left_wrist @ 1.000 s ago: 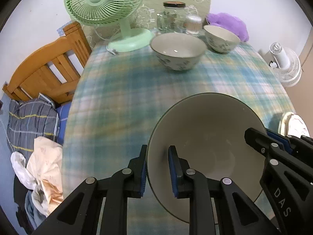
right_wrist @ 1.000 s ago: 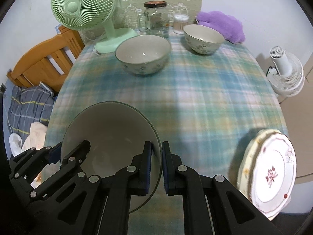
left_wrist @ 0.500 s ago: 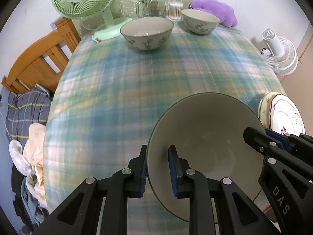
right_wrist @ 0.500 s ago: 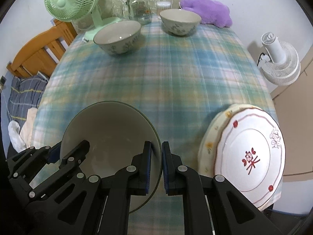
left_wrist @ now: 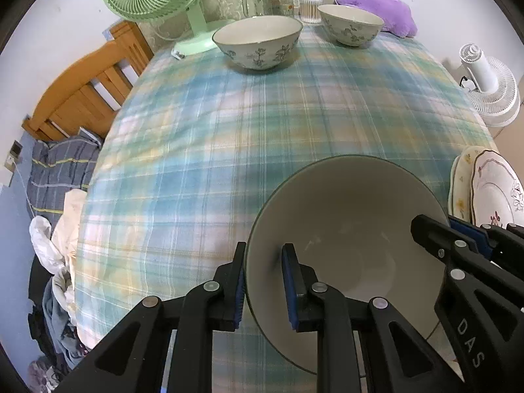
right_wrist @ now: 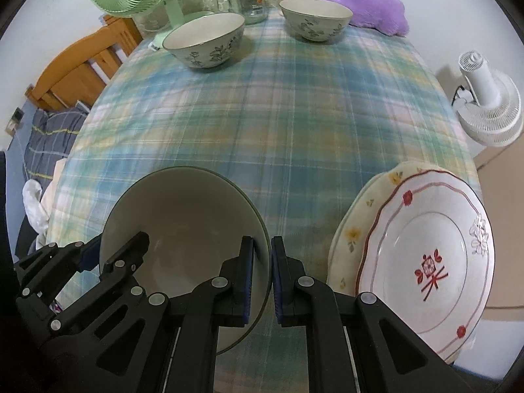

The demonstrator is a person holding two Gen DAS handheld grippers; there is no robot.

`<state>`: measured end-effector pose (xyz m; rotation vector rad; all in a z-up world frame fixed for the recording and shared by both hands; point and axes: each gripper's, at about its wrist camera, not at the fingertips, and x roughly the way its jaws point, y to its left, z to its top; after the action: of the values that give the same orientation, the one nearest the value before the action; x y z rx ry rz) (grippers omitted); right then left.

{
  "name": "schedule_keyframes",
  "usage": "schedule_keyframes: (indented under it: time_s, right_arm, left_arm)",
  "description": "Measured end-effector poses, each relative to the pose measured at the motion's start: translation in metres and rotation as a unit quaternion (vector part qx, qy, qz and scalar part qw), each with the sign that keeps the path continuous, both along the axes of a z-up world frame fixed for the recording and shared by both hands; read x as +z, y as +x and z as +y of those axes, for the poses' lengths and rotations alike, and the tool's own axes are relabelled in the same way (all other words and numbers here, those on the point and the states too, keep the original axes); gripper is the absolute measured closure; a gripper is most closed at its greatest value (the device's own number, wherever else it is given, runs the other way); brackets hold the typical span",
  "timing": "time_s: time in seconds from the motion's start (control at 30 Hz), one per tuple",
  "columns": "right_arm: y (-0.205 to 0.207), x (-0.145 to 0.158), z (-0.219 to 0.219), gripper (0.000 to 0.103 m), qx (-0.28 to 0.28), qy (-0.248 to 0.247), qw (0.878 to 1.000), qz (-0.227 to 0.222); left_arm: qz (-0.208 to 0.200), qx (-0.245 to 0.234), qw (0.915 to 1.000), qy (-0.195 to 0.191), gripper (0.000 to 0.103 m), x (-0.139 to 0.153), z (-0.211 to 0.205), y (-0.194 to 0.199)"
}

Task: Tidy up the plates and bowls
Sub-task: 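Lower the bowl onto the table beside the plate stack and open both tools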

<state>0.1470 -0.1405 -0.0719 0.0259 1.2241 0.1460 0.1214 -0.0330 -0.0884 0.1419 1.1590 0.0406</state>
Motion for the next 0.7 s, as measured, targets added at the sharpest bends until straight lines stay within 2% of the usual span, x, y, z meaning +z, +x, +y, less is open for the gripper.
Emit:
schedule_keyframes:
  time_s: [0.07,0.2,0.33,0.37,0.53,0.7]
  right_arm:
    - [0.0,-0.001,-0.001,0.089,0.005,0.002,1.0,-0.002]
    - [-0.001,0.0,0.002,0.087,0.033,-0.008,0.999,-0.006]
    - [-0.002,0.004,0.004,0.075,0.038,-0.012,0.999,-0.014]
    - [-0.002,0.006,0.004,0.073,0.039,-0.014,0.999,-0.018]
    - [-0.003,0.023,0.009,0.045,0.03,-0.017,0.998,-0.046]
    - [-0.007,0.041,0.015,0.039,0.002,-0.022,0.998,-0.066]
  left_arm:
    - [-0.003,0.0,1.0,-0.002,0.074,-0.001,-0.002,-0.002]
    - [-0.002,0.011,0.9999,-0.01,0.067,-0.001,-0.002,-0.007]
    - [-0.01,0.008,0.9996,-0.024,0.059,0.007,0.0,-0.009]
    - [-0.013,0.002,0.9995,-0.029,0.052,0.009,0.0,-0.009]
    - [-0.03,-0.027,0.9981,-0.047,0.033,0.024,0.004,-0.008]
    - [-0.04,-0.053,0.9954,-0.069,0.026,0.041,0.016,-0.005]
